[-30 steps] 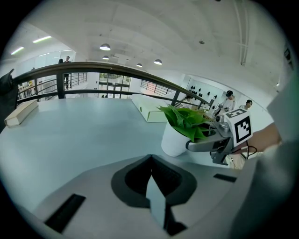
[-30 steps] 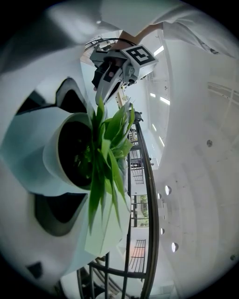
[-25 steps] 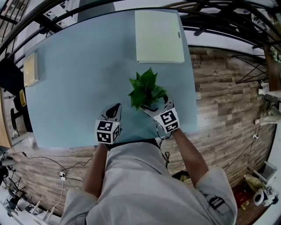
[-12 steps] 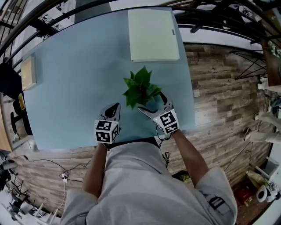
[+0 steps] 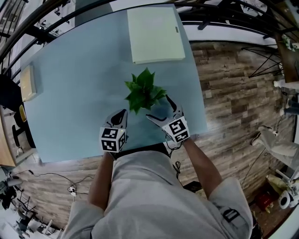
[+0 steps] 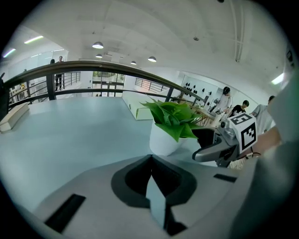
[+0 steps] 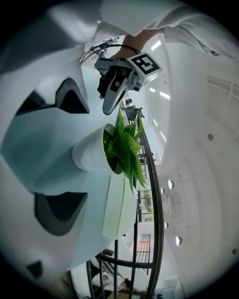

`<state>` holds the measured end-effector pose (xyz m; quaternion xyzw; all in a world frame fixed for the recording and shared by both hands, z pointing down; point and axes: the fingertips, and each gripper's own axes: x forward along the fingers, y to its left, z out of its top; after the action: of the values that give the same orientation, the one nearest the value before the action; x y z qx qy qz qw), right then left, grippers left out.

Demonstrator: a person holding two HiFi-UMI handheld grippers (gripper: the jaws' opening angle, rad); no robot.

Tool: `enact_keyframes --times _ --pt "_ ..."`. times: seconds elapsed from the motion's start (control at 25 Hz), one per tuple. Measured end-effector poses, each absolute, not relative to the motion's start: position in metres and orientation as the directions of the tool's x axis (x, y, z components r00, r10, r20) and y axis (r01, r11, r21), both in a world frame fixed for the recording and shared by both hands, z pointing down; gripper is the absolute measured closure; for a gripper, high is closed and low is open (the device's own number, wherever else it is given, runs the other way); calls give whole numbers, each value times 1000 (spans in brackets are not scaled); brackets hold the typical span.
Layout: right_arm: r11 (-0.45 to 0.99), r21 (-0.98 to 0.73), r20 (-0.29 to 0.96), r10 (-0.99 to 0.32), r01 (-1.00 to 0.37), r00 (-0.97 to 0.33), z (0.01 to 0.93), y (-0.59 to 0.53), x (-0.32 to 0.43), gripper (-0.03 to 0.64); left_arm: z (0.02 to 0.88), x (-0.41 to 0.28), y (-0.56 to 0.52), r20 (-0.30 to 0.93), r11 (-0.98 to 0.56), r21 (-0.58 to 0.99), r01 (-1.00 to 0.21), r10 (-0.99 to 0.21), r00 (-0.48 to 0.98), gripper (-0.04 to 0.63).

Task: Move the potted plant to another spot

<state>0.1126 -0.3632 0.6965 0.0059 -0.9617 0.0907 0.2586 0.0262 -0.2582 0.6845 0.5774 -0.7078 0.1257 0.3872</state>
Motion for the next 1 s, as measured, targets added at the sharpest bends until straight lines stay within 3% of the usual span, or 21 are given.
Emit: enact_keyframes --times 0.2,0.32,0.8,1.0 --pt "984 -161 496 15 -75 -868 695 -364 121 113 683 33 -263 694 278 268 -923 -720 -16 584" --pt "982 -166 506 8 -88 -863 695 -361 126 166 684 36 -264 696 272 271 -923 -718 -7 584" --pt "969 -127 513 -117 -210 -850 689 -362 134 614 682 37 -261 693 266 283 -921 -721 5 584" --pt "956 -56 513 -219 -288 -830 684 -370 140 615 684 41 -257 692 228 291 -929 -721 39 584"
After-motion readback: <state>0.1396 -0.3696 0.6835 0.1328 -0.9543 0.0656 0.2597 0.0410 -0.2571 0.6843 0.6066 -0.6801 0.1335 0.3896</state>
